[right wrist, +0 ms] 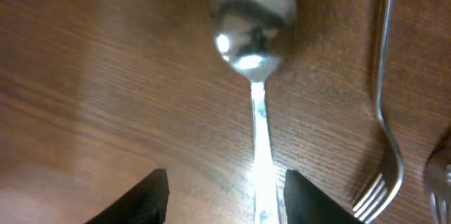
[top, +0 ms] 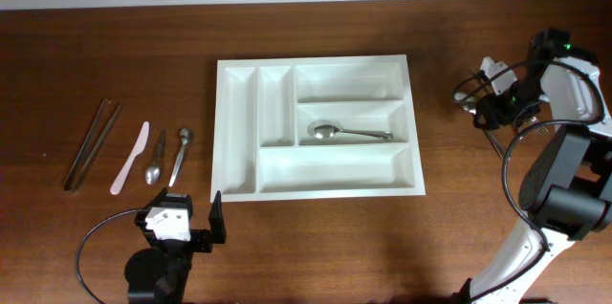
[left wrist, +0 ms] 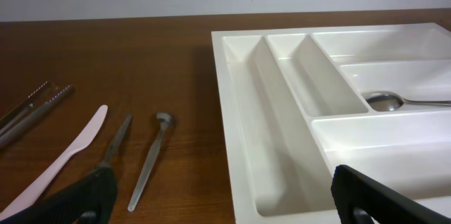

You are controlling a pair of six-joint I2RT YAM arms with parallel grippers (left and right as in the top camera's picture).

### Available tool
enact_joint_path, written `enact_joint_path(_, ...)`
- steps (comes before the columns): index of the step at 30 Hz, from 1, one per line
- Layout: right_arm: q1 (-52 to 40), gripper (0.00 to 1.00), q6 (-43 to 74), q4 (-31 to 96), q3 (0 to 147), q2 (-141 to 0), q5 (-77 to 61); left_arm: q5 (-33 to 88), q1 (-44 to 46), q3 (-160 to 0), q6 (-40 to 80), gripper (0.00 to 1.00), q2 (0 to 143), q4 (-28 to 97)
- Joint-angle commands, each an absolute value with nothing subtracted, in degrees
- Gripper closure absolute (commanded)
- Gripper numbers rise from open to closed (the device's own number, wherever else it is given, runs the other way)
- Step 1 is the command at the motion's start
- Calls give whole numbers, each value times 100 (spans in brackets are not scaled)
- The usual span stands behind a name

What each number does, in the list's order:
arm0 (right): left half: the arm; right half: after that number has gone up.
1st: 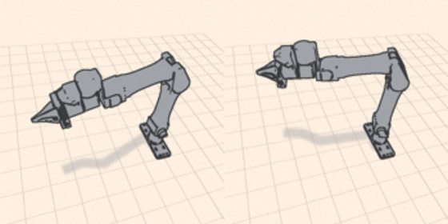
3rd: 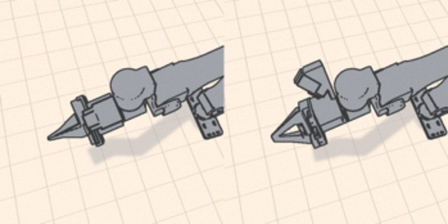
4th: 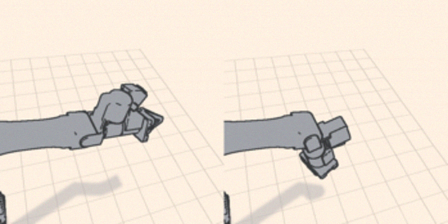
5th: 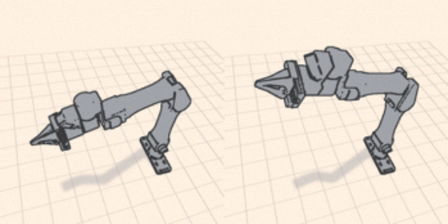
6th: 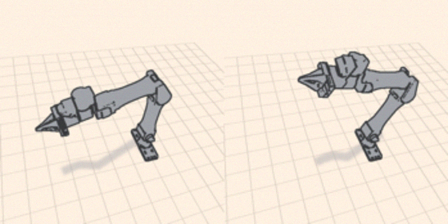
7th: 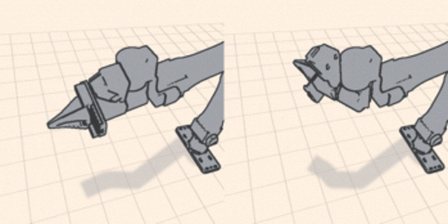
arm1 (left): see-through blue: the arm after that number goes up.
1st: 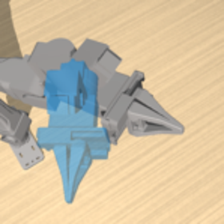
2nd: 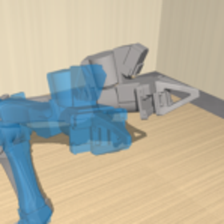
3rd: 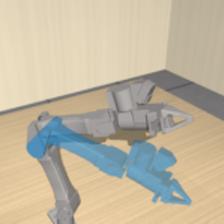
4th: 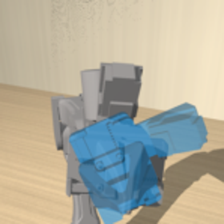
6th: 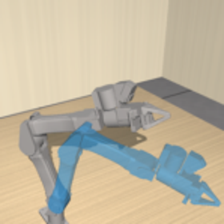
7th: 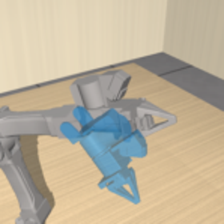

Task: Pack container
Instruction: 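Return the right gripper and grasp the second metal spoon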

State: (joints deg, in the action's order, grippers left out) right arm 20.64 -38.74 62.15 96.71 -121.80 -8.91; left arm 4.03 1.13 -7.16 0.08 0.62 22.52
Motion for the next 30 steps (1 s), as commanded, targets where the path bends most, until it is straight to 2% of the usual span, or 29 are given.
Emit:
enact_joint_path(1, 2067, 47, -3699, 5793, 9271, -12042, -558, 360, 134, -674, 43, 1, 34, 2233)
enact_joint_path(10, 2067, 51, -3699, 4941, 8753, -12090, -552, 360, 134, -674, 43, 1, 34, 2233)
enact_joint_path(18, 2067, 66, -3699, 4644, 8735, -12274, -578, 360, 134, -674, 43, 1, 34, 2233)
enact_joint_path(28, 2064, 65, -3699, 4495, 8726, -12425, -753, 360, 134, -674, 43, 1, 34, 2235)
enact_joint_path(30, 2064, 60, -3699, 4497, 8726, -12425, -753, 360, 134, -674, 43, 1, 34, 2233)
